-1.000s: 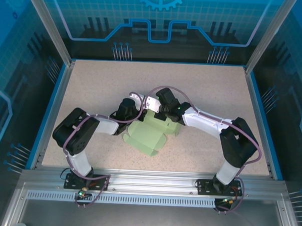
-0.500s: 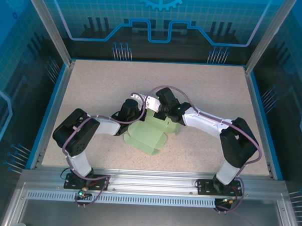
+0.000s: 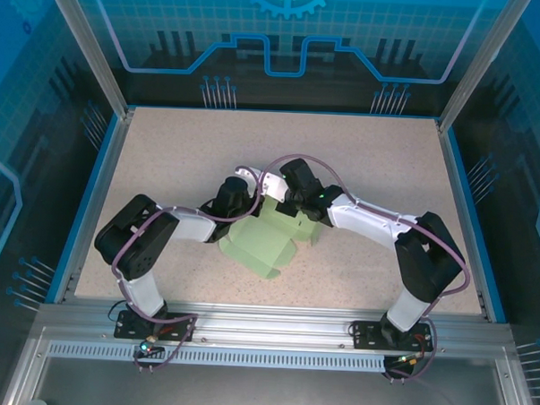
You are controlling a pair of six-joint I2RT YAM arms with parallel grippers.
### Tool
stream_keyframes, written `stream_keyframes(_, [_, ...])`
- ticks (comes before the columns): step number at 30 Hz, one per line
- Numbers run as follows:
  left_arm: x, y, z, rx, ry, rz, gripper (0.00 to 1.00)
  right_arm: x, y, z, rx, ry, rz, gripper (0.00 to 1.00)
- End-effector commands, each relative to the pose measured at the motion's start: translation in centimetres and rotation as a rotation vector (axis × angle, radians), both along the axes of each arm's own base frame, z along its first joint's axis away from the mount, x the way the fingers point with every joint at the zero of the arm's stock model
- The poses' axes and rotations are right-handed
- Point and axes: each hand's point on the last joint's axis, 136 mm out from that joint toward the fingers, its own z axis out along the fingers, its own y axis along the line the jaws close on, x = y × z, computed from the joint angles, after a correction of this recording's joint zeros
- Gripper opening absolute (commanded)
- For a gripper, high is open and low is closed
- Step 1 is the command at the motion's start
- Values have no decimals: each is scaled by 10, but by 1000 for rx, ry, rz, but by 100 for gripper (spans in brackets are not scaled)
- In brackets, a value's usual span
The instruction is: Fold the paper box
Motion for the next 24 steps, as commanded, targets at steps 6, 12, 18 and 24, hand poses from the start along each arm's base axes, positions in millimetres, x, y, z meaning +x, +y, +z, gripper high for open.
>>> stream_keyframes(6, [5,17,7,-28,-16,34,32,-6,-6,6,-7,14,-26,0])
stream_keyframes(12, [-1,12,12,-57,-3,-5,43,-1,-6,8,-5,13,-44,0])
stream_keyframes(18, [-9,10,12,-74,11,-31,52,2,-8,12,0,11,-59,0])
stream_keyframes(24, [-18,6,16,-97,26,-71,58,4,-7,14,4,8,-65,0])
